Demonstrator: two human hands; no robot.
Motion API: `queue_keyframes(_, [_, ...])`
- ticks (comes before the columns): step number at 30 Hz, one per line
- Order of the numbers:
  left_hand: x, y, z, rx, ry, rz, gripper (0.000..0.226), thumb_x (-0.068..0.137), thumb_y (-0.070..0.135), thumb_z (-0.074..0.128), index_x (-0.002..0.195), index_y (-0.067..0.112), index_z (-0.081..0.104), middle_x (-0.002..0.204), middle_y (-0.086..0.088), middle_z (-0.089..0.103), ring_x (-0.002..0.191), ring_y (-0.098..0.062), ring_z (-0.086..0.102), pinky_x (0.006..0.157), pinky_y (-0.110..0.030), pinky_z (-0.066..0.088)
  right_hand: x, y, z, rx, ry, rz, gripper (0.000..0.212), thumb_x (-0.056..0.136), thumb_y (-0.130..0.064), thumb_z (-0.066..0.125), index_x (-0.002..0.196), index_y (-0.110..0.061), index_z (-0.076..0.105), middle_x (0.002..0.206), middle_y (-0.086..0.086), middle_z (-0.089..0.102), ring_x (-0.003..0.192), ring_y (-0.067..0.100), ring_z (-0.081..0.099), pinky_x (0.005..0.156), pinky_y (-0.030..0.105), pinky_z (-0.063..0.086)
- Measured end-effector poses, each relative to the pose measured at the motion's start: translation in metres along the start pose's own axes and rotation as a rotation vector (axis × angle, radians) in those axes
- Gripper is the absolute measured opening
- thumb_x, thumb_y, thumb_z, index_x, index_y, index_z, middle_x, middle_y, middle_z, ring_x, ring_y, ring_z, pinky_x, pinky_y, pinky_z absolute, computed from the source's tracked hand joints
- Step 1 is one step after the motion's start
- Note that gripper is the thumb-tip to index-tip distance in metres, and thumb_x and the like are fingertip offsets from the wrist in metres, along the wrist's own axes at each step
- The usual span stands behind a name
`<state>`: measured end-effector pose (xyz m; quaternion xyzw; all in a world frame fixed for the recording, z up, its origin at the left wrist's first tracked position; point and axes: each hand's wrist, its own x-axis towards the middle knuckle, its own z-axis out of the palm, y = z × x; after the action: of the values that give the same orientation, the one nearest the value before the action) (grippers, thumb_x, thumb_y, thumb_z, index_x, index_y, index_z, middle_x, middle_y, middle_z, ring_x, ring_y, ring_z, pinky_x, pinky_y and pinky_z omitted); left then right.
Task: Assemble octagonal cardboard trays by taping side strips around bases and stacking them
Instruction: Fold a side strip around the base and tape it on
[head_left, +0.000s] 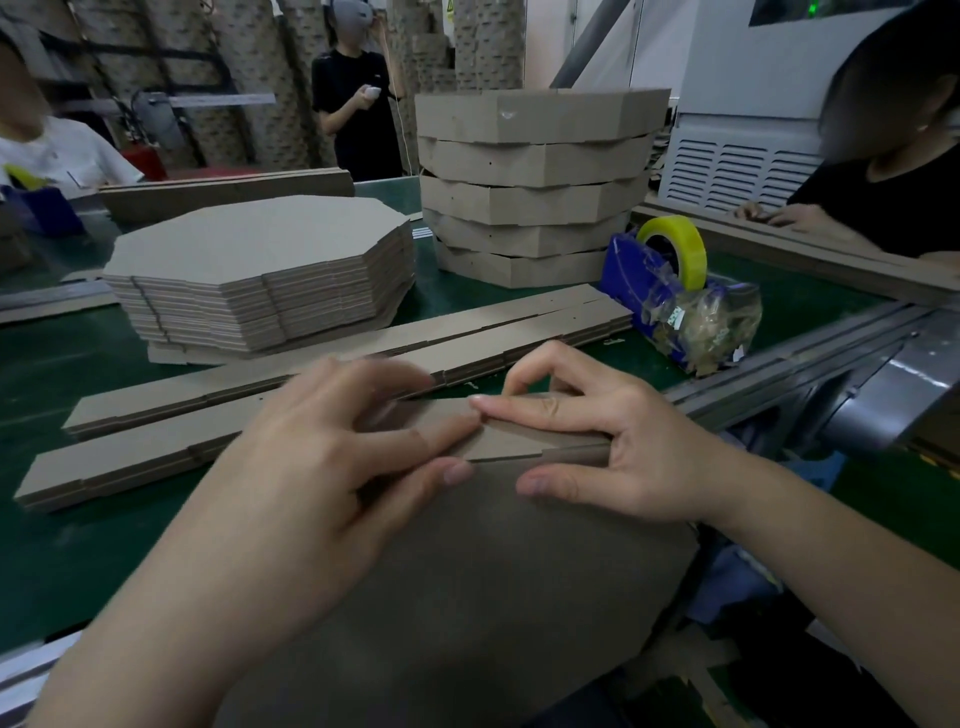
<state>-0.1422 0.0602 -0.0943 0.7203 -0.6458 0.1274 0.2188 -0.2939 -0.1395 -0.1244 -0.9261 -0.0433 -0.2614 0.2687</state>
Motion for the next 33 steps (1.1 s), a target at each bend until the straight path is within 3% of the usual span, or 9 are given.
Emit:
queue_keyframes(5, [0.02,0.003,0.003,0.001,-0.187,0.01,0.049,0.088,0.064,0.026,0.127,0.052,0.053,0.115,0.009,0.059,0.108,-0.016,0.054,0.078,-0.043,0.052,-0.004,0.002,0.002,-0.012,0.03,0.034,0.058,0.082,-0.027,0.072,0.135,-0.01,0.055,0.114,0.004,0.052,0.102,-0.001,0.049,0.092,0.022,0.04])
queue_keyframes(11, [0.022,-0.003,0.025,0.049,-0.055,0.068,0.041,0.093,0.06,0.029,0.123,0.053,0.057,0.101,0.004,0.059,0.091,-0.023,0.059,0.065,-0.044,0.055,-0.011,0.004,-0.001,0.115,0.007,0.148,0.069,0.081,-0.023,0.076,0.143,-0.017,0.046,0.12,-0.002,0.05,0.116,0.008,0.052,0.102,0.026,0.041])
queue_keyframes(14, [0.022,-0.01,0.035,0.042,-0.055,0.058,0.038,0.094,0.064,0.026,0.126,0.063,0.045,0.104,0.01,0.055,0.093,-0.02,0.056,0.063,-0.044,0.053,-0.01,0.017,-0.016,0.134,-0.008,0.232,0.054,0.086,-0.039,0.066,0.137,-0.03,0.049,0.12,-0.007,0.052,0.108,0.005,0.054,0.097,0.023,0.044])
queue_keyframes(17, [0.025,-0.013,0.04,0.052,-0.07,0.035,0.036,0.093,0.066,0.025,0.126,0.069,0.039,0.106,0.014,0.053,0.093,-0.017,0.053,0.062,-0.045,0.053,-0.006,0.053,-0.05,0.108,0.4,0.411,0.024,0.093,-0.038,0.055,0.113,-0.029,0.064,0.105,-0.013,0.06,0.095,-0.005,0.056,0.087,0.018,0.044])
queue_keyframes(19, [0.026,-0.012,0.04,0.051,-0.071,0.02,0.036,0.093,0.067,0.025,0.125,0.068,0.041,0.106,0.014,0.053,0.094,-0.018,0.054,0.063,-0.044,0.053,-0.005,0.084,-0.08,-0.076,0.692,0.617,0.013,0.093,-0.032,0.059,0.099,-0.027,0.07,0.103,-0.009,0.061,0.097,0.002,0.057,0.081,0.018,0.043])
queue_keyframes(22, [0.027,-0.009,0.04,0.036,-0.066,0.017,0.038,0.093,0.066,0.024,0.125,0.065,0.045,0.104,0.012,0.055,0.092,-0.019,0.055,0.064,-0.044,0.053,-0.011,0.134,-0.122,-0.322,0.701,0.985,0.017,0.092,-0.038,0.057,0.098,-0.025,0.067,0.119,0.003,0.057,0.102,0.019,0.057,0.081,0.026,0.039])
queue_keyframes(24, [0.028,-0.008,0.04,0.026,-0.062,0.023,0.038,0.093,0.065,0.024,0.124,0.063,0.047,0.102,0.011,0.056,0.091,-0.019,0.054,0.065,-0.043,0.053,-0.015,0.16,-0.138,-0.243,0.597,1.17,0.028,0.093,-0.043,0.053,0.098,-0.02,0.068,0.115,0.008,0.061,0.089,0.022,0.058,0.076,0.031,0.042])
queue_keyframes(28, [0.028,-0.007,0.04,0.027,-0.053,0.016,0.038,0.093,0.065,0.026,0.125,0.064,0.046,0.102,0.013,0.055,0.09,-0.019,0.054,0.064,-0.043,0.053,-0.017,0.174,-0.145,0.152,0.556,1.24,0.033,0.091,-0.043,0.055,0.08,-0.018,0.074,0.062,-0.001,0.05,0.05,0.011,0.035,0.047,0.023,0.028])
queue_keyframes(33, [0.027,-0.006,0.04,0.046,-0.055,0.011,0.037,0.093,0.065,0.026,0.125,0.065,0.045,0.103,0.014,0.055,0.091,-0.018,0.054,0.063,-0.042,0.053,-0.017,0.175,-0.154,0.439,0.629,1.231,0.021,0.081,-0.019,0.066,0.062,-0.013,0.074,0.057,-0.008,0.06,0.04,0.004,0.026,0.038,0.016,0.024])
